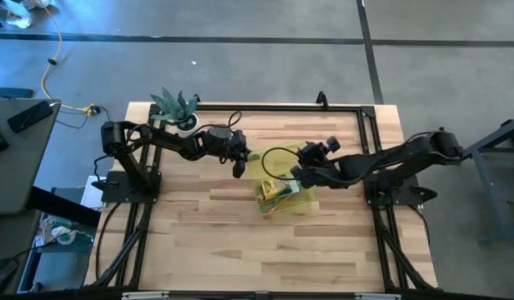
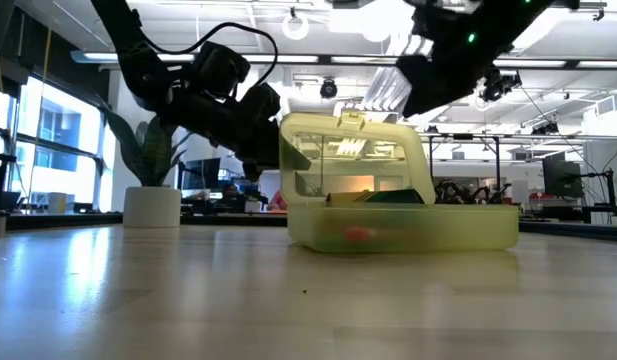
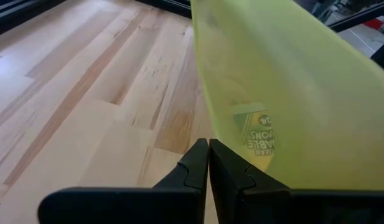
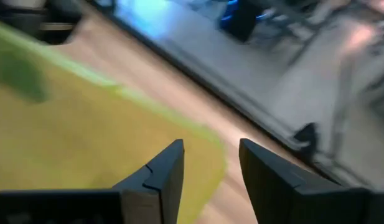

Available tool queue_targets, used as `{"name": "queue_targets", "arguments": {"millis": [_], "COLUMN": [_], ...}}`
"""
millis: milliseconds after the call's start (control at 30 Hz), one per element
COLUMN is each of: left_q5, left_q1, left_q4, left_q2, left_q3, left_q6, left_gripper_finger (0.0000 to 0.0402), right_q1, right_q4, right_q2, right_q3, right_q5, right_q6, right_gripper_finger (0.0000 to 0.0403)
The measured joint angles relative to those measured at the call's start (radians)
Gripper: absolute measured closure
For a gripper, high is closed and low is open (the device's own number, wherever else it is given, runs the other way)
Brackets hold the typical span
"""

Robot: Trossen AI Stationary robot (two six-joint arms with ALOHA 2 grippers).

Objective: Pack school essentials
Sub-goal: Close the yellow box

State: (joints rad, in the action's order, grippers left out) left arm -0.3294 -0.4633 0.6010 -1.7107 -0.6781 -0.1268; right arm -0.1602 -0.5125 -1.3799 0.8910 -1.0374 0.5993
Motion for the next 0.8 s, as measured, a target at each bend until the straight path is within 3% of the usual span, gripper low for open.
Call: {"name": "queue_targets", "arguments": {"millis": [100, 267, 333, 800], "left_q5": [0.001, 0.003, 0.003, 0.002], "left_q1": [0.0, 0.0, 0.0, 0.0], "left_q4": [0.0, 0.001, 0.001, 0.002], "left_q2": [0.0, 0.0, 0.0, 0.0], "left_q3": [0.0, 0.0, 0.0, 0.0], "left_q6": [0.0, 0.005, 0.016, 0.027], "left_gripper_finger": [0.0397, 0.0397, 0.0397, 0.0397], "right_q1": [-0.017, -0.051, -0.077, -0.252], "right_q4": [-0.006, -0.022, -0.022, -0.016], "right_q2": [0.058, 0.114, 0.105, -0.176], "right_q3": [0.003, 0.005, 0.005, 0.004], "right_q5": [0.144, 0.54, 0.643, 0.792], "right_q6": [-0.009, 0.088, 0.126, 0.37], "right_gripper_finger": [0.0254, 0.0253, 0.0253, 0.0254]}}
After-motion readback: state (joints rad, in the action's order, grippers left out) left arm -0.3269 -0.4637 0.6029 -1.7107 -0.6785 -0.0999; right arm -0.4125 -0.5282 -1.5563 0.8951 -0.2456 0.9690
